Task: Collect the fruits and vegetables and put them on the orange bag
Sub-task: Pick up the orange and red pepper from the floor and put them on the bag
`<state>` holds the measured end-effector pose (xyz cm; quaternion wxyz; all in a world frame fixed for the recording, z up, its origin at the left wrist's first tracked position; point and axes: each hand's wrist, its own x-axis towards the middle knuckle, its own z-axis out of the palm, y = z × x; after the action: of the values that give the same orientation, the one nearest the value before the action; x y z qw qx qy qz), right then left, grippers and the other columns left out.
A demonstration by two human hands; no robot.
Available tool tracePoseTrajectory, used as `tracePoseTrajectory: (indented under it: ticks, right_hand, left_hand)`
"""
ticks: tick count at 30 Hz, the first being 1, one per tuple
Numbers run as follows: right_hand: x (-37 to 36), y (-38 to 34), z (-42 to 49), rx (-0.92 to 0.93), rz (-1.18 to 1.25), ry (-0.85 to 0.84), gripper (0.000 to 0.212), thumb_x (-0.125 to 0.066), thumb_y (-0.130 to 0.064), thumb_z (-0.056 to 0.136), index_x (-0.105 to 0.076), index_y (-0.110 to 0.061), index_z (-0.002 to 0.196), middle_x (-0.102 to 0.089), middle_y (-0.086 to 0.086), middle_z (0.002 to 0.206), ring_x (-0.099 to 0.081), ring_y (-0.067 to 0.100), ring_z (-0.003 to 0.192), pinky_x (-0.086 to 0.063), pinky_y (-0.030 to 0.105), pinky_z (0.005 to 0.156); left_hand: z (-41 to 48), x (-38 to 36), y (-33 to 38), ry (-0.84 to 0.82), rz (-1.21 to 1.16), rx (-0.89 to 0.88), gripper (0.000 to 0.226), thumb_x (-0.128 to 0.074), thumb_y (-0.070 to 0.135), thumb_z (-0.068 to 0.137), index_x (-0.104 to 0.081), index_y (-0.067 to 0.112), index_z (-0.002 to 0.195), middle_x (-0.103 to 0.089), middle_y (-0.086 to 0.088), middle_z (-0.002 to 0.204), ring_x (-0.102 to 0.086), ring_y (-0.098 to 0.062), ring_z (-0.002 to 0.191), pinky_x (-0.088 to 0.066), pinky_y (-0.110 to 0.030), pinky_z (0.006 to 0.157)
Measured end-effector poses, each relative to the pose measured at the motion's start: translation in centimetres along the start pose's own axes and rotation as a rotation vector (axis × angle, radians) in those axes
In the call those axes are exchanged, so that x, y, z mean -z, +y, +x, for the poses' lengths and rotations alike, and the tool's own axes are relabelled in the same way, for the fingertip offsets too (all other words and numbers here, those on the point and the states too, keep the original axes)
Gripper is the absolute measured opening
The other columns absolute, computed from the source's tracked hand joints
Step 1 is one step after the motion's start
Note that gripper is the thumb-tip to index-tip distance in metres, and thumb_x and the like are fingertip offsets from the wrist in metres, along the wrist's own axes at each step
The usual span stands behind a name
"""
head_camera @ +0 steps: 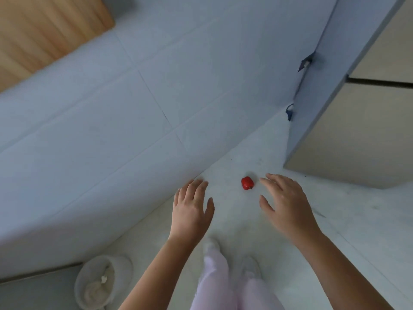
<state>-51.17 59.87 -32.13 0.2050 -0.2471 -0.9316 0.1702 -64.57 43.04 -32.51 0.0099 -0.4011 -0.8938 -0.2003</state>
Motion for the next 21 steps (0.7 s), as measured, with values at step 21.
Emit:
tracePoseTrajectory:
  ticks: [21]
  right_hand:
    - [-42.8, 21.4, 4.0, -0.171, 0.005, -0.279, 0.035, -0.067, -0.015, 0.07, -0.063, -0.002, 0.102, -0.066, 0.016, 0.096, -0.061, 0.037, 0.084, -0.05, 0.046, 0.075]
  left_hand:
    - [8.0, -42.0, -24.1, -0.238, 0.055, 0.157, 0.05, -0.034, 0.036, 0.079, -0.061, 0.003, 0.106, -0.062, -0.014, 0.112, -0.055, -0.037, 0.106, -0.045, -0.047, 0.087]
